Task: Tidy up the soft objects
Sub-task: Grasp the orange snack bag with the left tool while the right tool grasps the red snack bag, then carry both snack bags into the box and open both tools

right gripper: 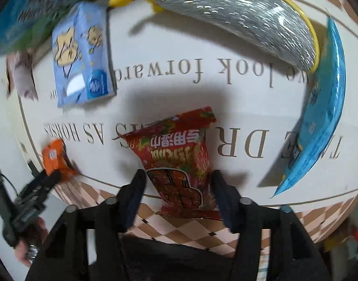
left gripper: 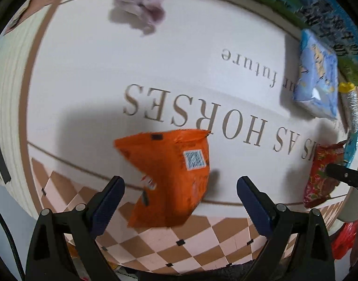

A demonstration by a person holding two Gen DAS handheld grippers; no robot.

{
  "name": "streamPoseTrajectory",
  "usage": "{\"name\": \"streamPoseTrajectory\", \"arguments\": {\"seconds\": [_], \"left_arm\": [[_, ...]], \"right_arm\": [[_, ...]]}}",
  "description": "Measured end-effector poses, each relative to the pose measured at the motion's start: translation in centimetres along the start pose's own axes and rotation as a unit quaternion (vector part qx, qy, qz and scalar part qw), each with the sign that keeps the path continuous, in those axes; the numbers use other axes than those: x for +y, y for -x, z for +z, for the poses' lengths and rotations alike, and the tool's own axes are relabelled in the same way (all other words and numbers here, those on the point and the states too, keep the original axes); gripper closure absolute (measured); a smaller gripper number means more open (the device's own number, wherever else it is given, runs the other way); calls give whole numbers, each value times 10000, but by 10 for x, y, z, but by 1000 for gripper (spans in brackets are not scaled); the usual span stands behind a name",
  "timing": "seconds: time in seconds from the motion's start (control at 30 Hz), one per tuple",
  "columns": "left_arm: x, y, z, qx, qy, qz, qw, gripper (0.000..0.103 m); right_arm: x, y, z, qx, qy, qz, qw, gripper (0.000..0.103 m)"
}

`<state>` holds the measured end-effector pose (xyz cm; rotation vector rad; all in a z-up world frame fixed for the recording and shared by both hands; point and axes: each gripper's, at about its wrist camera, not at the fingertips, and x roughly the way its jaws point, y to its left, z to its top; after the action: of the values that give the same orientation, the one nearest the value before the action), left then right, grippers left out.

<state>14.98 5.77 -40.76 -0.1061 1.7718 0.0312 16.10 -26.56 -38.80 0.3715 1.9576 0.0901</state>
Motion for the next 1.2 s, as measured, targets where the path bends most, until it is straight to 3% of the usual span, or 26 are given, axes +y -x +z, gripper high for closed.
{"name": "streamPoseTrajectory", "arguments": {"seconds": [0.07,0.13,0.17,0.23,0.33,0.37,0.5,0.63,0.73,0.83,0.97,1.07,1.2], "left_arm": [[-2,-8,-2,48,-62,64,9999,11],[-5,-14,-5,104,-152,204,9996,41],[-6,-16,-7,108,-190,248,9995,42],[-3,-15,-12,47,-170,197,9996,56],[-11,-13,-20,-8,-180,299,9994,59],[-13,-13,-22,-39,-189,328,9993,61],[-29,8,-35,-210,-300,179,9992,69],[-58,66,-45,-671,-618,-243,9955,69],[-75,125,-31,-1094,-809,-622,9888,69],[-94,190,12,-1440,-1084,-859,9799,69],[-115,237,81,-1689,-1205,-684,9759,69],[-122,231,145,-1490,-1099,-609,9808,69],[-139,217,216,-1101,-1041,-412,9876,69]], "right_arm": [[-3,8,0,-225,-10,-195,9996,26],[2,11,1,-317,141,-415,9985,26],[6,11,-2,-353,226,-545,9976,26],[12,8,-7,-412,388,-770,9954,26],[19,1,-12,-499,579,-1241,9893,28],[20,0,-14,-559,603,-1393,9868,38],[22,6,-28,-762,533,-1470,9848,55],[22,35,-43,-766,497,-949,9913,57],[31,90,-45,-1003,631,-491,9917,57],[42,158,-47,-1420,755,-83,9869,57],[57,231,-25,-1911,782,110,9784,57],[93,241,24,-2119,529,-67,9758,57],[84,245,83,-2030,186,-260,9786,57]]}}
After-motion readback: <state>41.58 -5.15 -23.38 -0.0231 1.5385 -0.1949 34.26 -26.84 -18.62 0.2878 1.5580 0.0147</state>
